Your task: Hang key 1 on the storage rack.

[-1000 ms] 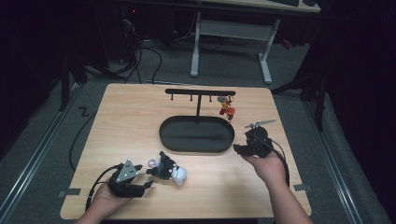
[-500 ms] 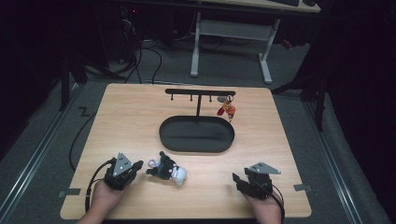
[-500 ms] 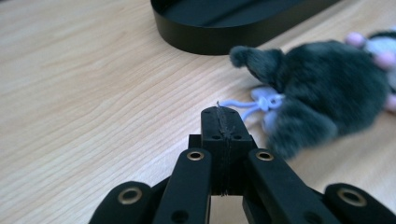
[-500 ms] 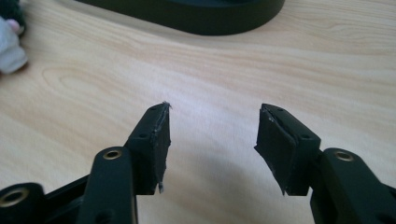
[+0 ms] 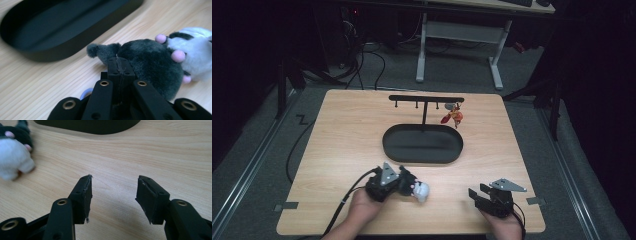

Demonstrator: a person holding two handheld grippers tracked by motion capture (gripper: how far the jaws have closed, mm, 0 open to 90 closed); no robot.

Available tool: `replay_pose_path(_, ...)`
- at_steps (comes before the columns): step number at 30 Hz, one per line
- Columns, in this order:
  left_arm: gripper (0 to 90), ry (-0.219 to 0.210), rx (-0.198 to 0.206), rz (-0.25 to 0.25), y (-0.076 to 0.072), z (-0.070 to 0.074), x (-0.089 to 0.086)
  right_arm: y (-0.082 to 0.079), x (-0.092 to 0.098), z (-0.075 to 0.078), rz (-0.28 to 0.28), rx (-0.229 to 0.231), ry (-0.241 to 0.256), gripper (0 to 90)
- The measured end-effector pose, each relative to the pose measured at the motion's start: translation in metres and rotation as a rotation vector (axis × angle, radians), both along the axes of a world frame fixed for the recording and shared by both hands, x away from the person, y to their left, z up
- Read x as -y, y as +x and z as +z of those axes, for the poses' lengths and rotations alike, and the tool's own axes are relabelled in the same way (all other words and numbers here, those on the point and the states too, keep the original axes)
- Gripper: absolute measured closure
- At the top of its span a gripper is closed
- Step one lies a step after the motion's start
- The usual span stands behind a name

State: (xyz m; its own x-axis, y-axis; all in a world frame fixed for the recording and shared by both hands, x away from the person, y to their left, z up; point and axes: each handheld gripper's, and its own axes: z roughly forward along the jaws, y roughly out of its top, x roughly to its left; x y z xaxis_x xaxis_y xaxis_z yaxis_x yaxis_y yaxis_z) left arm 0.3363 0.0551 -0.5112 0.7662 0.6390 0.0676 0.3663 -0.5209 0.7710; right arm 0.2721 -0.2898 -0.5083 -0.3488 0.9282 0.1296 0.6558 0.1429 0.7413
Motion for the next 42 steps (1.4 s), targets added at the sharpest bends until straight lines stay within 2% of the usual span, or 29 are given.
replay_pose_path(3, 89.3, -0.002, -0.007, -0.069, -0.002, -0.003, 0.042, 0.0, 0.003, 0.0, -0.006, 0.001, 0.001, 46.7)
replay_pose_path(6, 89.3, -0.007, -0.006, -0.12, -0.004, -0.004, 0.075, -0.001, 0.009, 0.0, -0.026, 0.004, 0.008, 46.8)
replay_pose_path(9, 86.1, -0.02, 0.01, -0.127, -0.005, -0.002, 0.094, -0.003, 0.017, -0.001, -0.047, 0.006, 0.025, 46.8)
replay_pose_path(11, 85.1, -0.032, 0.026, -0.115, -0.004, 0.002, 0.092, -0.004, 0.02, -0.001, -0.057, 0.004, 0.03, 46.8)
replay_pose_path(13, 83.8, -0.038, 0.042, -0.092, -0.001, 0.005, 0.081, -0.004, 0.021, -0.002, -0.06, -0.002, 0.032, 46.8)
replay_pose_path(15, 80.5, -0.055, 0.046, -0.066, 0.002, 0.007, 0.062, -0.004, 0.021, -0.003, -0.057, -0.009, 0.029, 46.8)
replay_pose_path(20, 75.4, -0.046, 0.07, 0.009, 0.004, 0.009, -0.001, -0.002, 0.016, -0.006, -0.046, -0.021, 0.004, 46.8)
replay_pose_path(26, 73.9, -0.047, 0.07, 0.091, 0.004, 0.008, -0.068, -0.001, 0.013, -0.007, -0.056, -0.03, -0.021, 46.7)
replay_pose_path(29, 71.5, -0.036, 0.047, 0.13, 0.003, 0.002, -0.099, -0.002, 0.014, -0.007, -0.063, -0.023, -0.036, 46.6)
replay_pose_path(31, 68.9, -0.026, 0.043, 0.149, 0.002, -0.004, -0.111, -0.002, 0.015, -0.007, -0.074, -0.016, -0.04, 46.3)
replay_pose_path(34, 60.1, -0.023, 0.051, 0.207, 0.0, -0.015, -0.124, -0.002, 0.016, -0.007, -0.09, -0.015, -0.042, 46.0)
replay_pose_path(36, 52.8, -0.017, 0.008, 0.204, 0.002, -0.017, -0.128, -0.002, 0.016, -0.007, -0.097, -0.016, -0.043, 45.6)
replay_pose_path(38, 45.6, 0.009, 0.014, 0.195, 0.0, -0.019, -0.13, -0.001, 0.015, -0.006, -0.111, -0.017, -0.044, 45.4)
replay_pose_path(40, 43.5, 0.031, 0.014, 0.191, -0.001, -0.019, -0.131, 0.001, 0.014, -0.006, -0.111, -0.013, -0.053, 45.0)
replay_pose_path(42, 41.6, 0.005, 0.011, 0.198, 0.001, -0.019, -0.133, 0.003, 0.011, -0.005, -0.105, -0.016, -0.074, 44.7)
